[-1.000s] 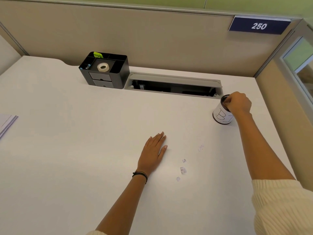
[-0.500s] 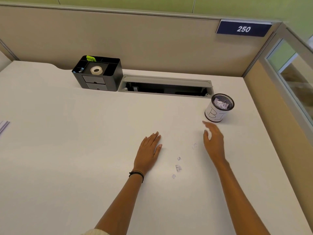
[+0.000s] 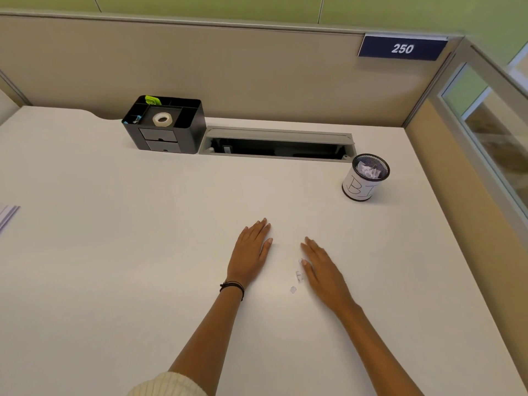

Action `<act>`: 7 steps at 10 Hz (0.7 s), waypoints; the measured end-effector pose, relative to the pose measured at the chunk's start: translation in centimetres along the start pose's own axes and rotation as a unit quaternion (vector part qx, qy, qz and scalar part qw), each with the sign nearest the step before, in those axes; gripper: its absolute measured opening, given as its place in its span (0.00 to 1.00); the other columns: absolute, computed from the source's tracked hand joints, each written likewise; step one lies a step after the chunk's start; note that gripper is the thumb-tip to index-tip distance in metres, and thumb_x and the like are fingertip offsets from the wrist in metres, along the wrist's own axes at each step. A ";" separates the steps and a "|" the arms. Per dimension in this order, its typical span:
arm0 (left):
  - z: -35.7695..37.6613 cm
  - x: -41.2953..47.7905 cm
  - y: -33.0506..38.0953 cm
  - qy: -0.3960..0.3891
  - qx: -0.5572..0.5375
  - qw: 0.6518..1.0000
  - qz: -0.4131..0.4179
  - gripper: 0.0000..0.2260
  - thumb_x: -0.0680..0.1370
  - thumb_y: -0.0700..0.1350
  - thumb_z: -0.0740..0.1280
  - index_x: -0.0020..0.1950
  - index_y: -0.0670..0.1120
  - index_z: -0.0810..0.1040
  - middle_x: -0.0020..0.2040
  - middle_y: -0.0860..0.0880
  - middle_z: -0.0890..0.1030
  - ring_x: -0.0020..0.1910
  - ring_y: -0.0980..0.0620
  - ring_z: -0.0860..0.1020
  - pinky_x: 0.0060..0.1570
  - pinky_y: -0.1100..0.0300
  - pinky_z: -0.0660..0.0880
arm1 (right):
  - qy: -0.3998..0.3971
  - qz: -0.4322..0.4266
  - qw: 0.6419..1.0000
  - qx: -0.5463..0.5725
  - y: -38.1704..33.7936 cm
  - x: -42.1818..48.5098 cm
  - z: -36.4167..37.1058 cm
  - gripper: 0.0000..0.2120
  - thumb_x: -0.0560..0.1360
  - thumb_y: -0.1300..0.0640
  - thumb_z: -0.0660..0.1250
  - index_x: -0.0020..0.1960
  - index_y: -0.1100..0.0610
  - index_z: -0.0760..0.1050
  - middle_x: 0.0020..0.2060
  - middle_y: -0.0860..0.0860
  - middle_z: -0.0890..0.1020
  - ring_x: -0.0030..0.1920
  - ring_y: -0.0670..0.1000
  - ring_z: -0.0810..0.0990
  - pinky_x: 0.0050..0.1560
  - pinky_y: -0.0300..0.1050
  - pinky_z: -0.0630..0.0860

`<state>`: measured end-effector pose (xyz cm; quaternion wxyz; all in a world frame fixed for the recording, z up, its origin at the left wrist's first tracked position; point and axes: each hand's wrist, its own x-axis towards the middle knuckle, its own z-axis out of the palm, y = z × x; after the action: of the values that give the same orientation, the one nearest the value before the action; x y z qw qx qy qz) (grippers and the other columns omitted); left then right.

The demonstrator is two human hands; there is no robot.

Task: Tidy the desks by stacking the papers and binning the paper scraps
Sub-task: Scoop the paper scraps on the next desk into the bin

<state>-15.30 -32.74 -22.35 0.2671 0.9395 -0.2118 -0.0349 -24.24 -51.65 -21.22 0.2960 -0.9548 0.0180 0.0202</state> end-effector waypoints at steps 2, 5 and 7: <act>0.0 -0.1 0.0 0.001 -0.002 1.000 -0.004 0.28 0.78 0.58 0.40 0.74 0.49 0.62 0.75 0.55 0.60 0.74 0.59 0.56 0.70 0.69 0.39 | -0.033 -0.016 0.999 0.002 -1.5 -2.8 0.4 0.40 0.70 0.28 0.37 0.74 0.49 0.58 0.73 0.39 0.52 0.72 0.37 0.50 0.70 0.32 0.50; 0.1 -0.2 -0.2 0.003 -0.013 1.000 -0.003 0.29 0.78 0.59 0.40 0.74 0.48 0.63 0.75 0.53 0.61 0.74 0.57 0.57 0.72 0.64 0.44 | -0.039 0.006 0.999 -0.023 -4.7 -5.4 1.4 0.19 0.80 0.50 0.57 0.70 0.49 0.65 0.68 0.39 0.63 0.65 0.31 0.62 0.59 0.24 0.60; 0.0 -0.4 -0.1 0.004 -0.021 1.000 -0.005 0.30 0.77 0.59 0.39 0.74 0.48 0.63 0.75 0.53 0.60 0.74 0.57 0.57 0.72 0.65 0.43 | -0.004 -0.022 0.999 -0.028 -5.4 -6.4 1.5 0.12 0.81 0.54 0.55 0.61 0.51 0.72 0.57 0.44 0.74 0.55 0.41 0.72 0.51 0.27 0.66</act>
<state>-15.64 -32.54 -22.42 0.2876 0.9347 -0.2052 -0.0373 -30.38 -46.22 -19.05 0.2699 -0.9627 -0.0046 0.0185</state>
